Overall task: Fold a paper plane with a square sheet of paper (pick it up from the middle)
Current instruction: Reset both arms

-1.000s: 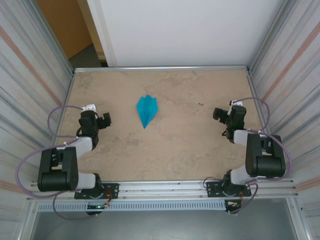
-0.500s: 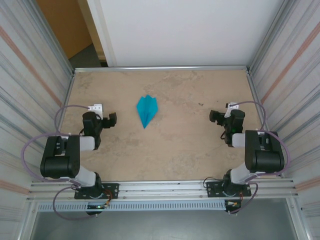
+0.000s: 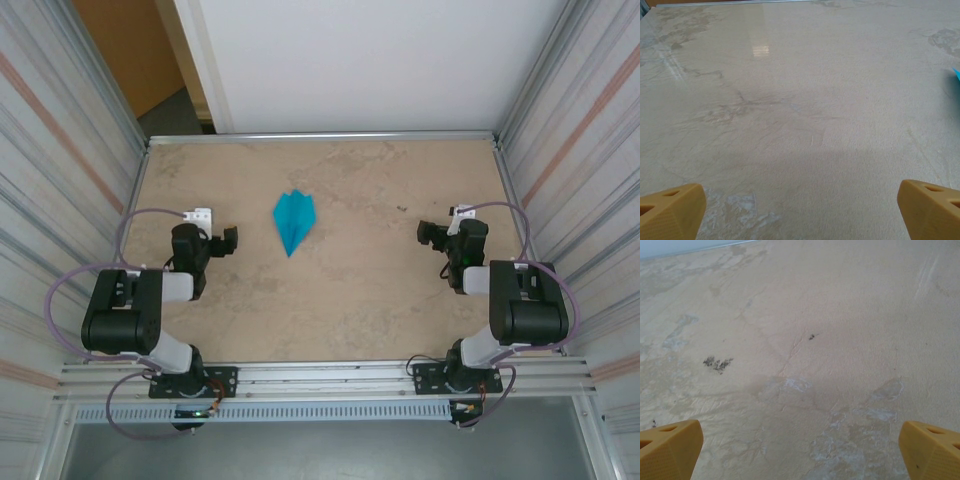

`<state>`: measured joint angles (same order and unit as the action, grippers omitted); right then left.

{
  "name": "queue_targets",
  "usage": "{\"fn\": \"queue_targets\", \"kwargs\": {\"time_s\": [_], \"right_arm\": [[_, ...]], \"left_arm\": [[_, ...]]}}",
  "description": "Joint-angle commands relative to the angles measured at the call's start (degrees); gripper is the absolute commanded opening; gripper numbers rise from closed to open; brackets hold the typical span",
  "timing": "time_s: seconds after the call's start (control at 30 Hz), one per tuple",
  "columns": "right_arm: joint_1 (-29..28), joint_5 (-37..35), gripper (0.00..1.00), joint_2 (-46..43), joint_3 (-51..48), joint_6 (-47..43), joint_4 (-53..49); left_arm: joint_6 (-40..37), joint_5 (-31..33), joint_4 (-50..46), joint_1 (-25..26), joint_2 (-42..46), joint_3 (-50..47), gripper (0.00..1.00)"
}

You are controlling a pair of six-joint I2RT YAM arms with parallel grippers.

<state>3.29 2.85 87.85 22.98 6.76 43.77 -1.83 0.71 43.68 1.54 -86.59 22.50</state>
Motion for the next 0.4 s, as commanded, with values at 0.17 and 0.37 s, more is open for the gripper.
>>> {"fn": "queue_targets", "kwargs": {"time_s": [0.17,0.37], "right_arm": [[-0.29,-1.00,0.99,0.57,0.75,-1.68,1.46],[-0.28,-0.96,0.99,0.48,0.60,-1.68,1.53]], "left_arm": [[-1.46,0.91,1.02,0.09,-0.57,1.61,0.99],[-1.39,0.03,1.14,-0.23,-0.35,1.49,0.99]]}}
